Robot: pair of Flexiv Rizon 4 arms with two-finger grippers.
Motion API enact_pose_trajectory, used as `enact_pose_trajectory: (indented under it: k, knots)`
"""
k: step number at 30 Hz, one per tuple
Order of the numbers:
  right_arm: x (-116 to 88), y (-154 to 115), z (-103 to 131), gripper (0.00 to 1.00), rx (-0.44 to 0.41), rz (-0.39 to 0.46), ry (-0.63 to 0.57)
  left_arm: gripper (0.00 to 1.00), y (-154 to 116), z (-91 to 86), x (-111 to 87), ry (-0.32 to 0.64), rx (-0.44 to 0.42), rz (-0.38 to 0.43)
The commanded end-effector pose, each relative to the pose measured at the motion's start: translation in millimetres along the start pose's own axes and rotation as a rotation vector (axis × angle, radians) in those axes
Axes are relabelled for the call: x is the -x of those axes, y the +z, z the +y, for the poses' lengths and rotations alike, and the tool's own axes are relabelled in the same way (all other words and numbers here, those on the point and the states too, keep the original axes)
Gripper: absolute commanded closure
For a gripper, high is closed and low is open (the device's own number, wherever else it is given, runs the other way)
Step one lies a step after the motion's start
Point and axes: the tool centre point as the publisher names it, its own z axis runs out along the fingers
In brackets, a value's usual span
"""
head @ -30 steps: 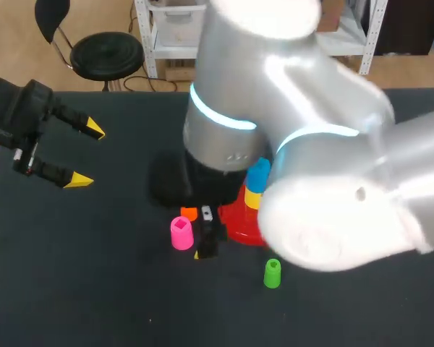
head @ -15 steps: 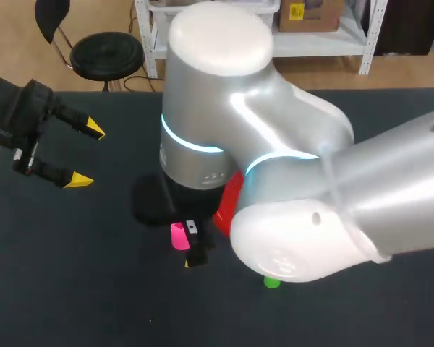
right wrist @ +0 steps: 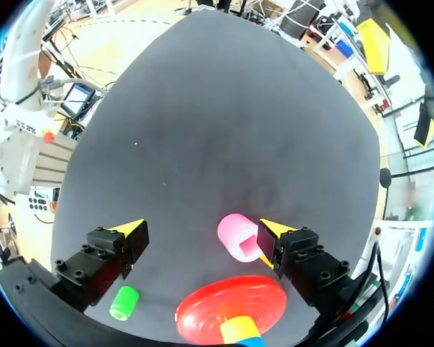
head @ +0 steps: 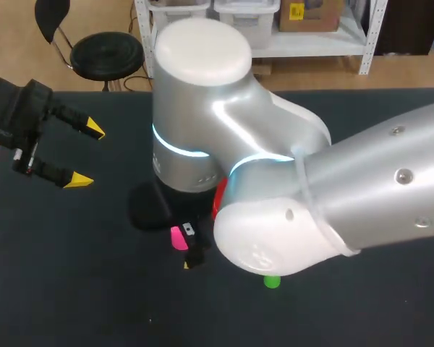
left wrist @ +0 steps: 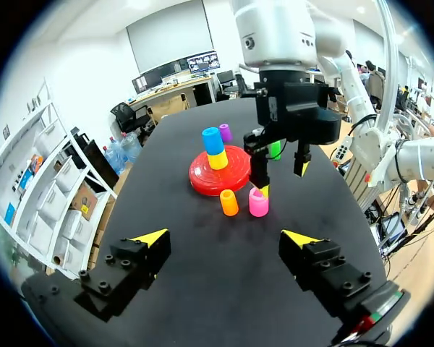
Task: Pick up and stack the cylinders on the red base in this order: pink,purple,orange,green
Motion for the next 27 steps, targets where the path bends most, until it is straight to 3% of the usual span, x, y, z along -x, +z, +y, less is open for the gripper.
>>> enact_pose_trajectory:
  k: [1,27]
  knots:
    - [-4.0,5.3,-3.5,0.0,0.004,-0.009,-0.019,0.0,-0.3,-1.0,-1.4,0.004,0.003,-0.004]
    - [-11.1,14.3,-25.1,0.0,0.024,0.003,-0.093,0.0,-0.3,-1.0,-1.4,0.004,0.003,-0.004]
